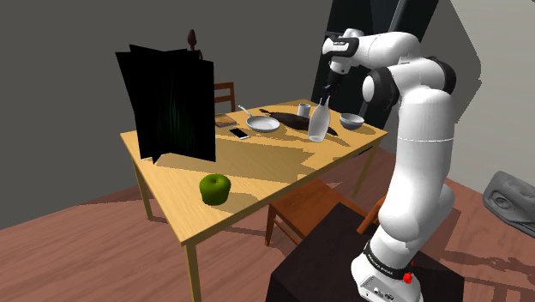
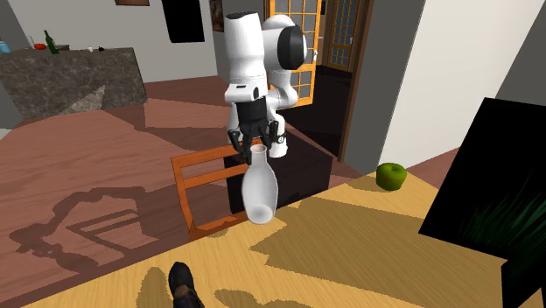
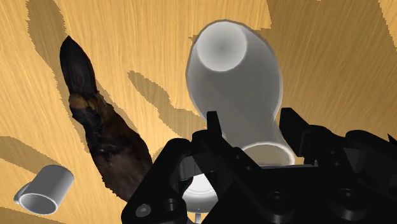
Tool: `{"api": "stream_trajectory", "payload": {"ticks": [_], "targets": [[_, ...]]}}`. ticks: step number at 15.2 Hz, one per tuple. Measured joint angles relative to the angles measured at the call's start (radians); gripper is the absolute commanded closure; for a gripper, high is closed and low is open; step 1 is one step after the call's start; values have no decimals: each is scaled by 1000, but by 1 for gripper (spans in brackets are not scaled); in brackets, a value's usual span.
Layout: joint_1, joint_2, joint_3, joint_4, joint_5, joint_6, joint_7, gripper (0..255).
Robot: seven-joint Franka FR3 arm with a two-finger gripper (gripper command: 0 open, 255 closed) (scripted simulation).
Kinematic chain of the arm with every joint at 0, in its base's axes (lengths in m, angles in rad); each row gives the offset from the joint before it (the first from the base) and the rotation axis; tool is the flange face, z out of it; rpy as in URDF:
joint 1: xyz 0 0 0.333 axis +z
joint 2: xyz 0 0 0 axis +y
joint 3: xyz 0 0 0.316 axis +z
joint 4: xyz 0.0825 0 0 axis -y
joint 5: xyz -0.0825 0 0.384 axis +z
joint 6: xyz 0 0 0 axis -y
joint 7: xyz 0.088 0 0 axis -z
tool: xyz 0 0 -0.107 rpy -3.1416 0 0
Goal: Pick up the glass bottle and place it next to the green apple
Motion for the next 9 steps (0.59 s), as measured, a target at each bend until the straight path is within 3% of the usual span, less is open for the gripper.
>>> {"api": "stream_trajectory", "payload": {"ticks": [9], "targets": [[-31, 25, -1, 157, 10, -133, 13, 255]]}}
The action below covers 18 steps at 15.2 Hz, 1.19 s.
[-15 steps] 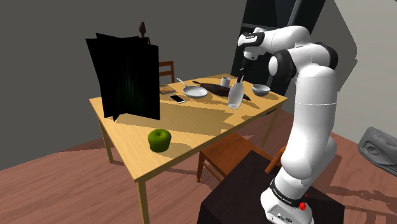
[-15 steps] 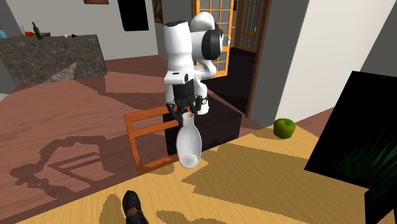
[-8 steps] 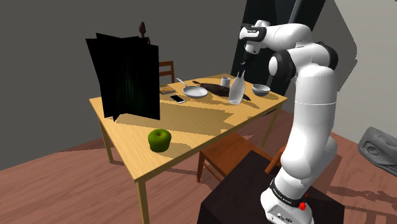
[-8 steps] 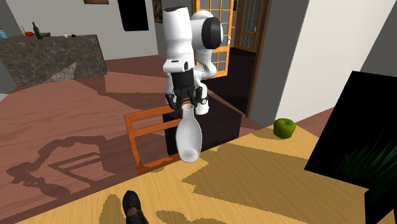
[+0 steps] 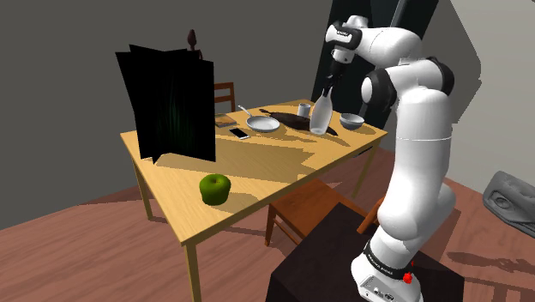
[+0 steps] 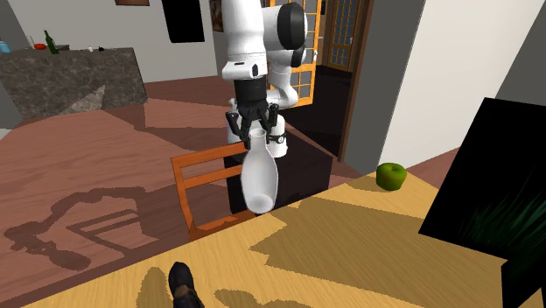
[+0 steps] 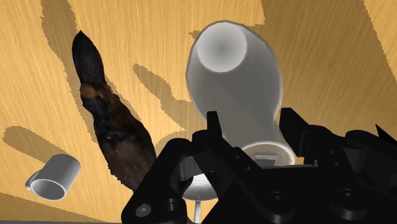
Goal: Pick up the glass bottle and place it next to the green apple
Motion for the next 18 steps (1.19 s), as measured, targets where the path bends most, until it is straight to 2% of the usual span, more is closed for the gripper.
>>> {"api": "stream_trajectory", "payload": {"ticks": [2, 3, 12, 18], "targets": [[-10, 9, 0, 37, 5, -28, 2, 255], [5, -5, 0, 20, -4, -23, 12, 255], [231, -257, 41, -284, -171, 89, 227, 255], [331, -382, 109, -434, -259, 144, 394, 255]]}}
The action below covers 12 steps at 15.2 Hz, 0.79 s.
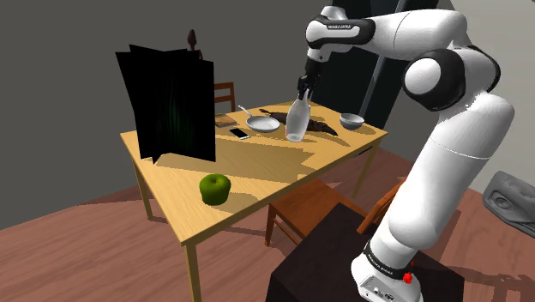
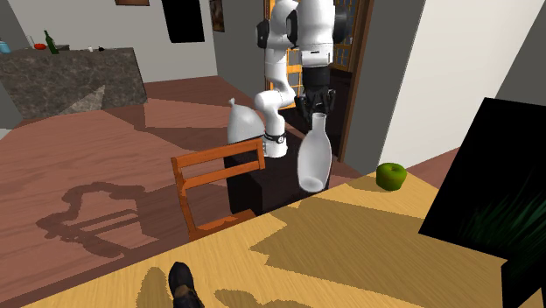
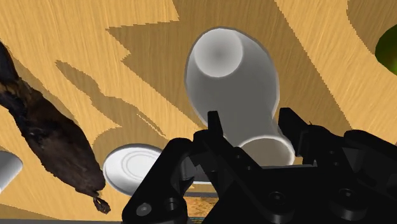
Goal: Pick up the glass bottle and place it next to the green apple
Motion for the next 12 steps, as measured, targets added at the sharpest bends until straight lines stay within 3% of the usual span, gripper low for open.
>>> {"api": "stream_trajectory", "payload": {"ticks": [12], "targets": [[138, -100, 164, -108, -80, 24, 315, 255]]}}
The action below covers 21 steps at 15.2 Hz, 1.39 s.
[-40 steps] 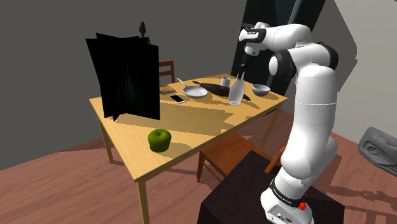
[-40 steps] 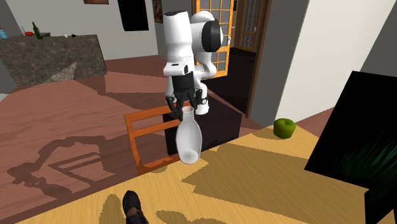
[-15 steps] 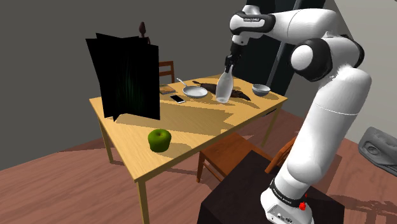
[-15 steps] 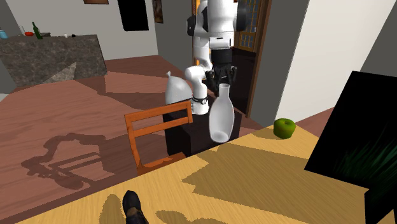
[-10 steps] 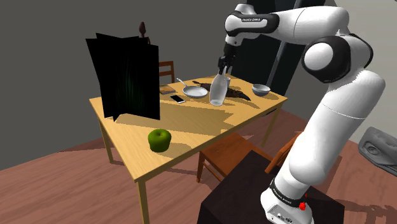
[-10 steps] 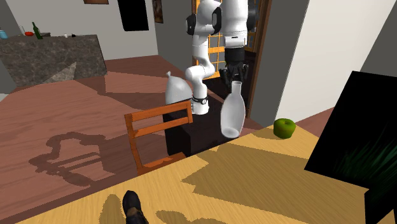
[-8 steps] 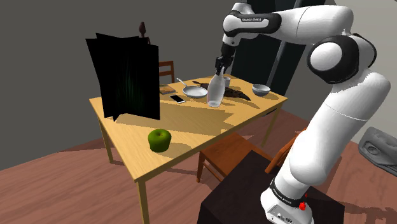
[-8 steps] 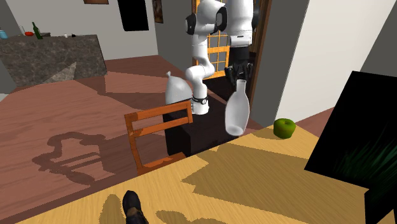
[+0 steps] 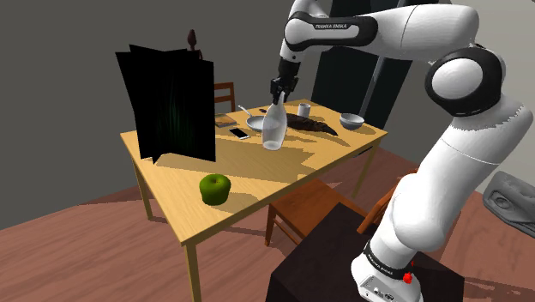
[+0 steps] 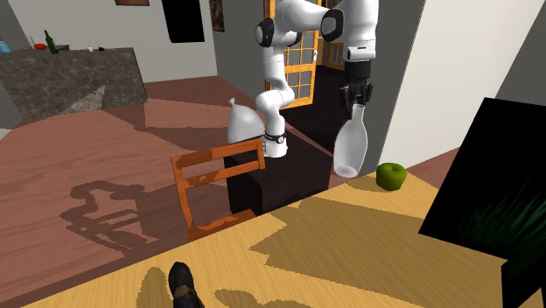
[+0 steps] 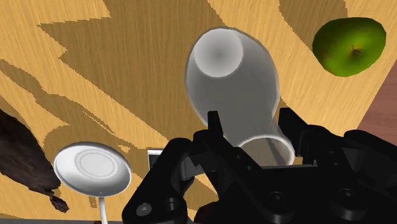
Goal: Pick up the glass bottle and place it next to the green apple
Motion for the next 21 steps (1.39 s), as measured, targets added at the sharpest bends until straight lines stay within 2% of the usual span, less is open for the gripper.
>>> {"api": "stream_trajectory", "payload": {"ticks": [13, 21], "targets": [[138, 53, 166, 49, -24, -5, 309, 255], [222, 186, 247, 227, -36, -58, 475, 255]]}}
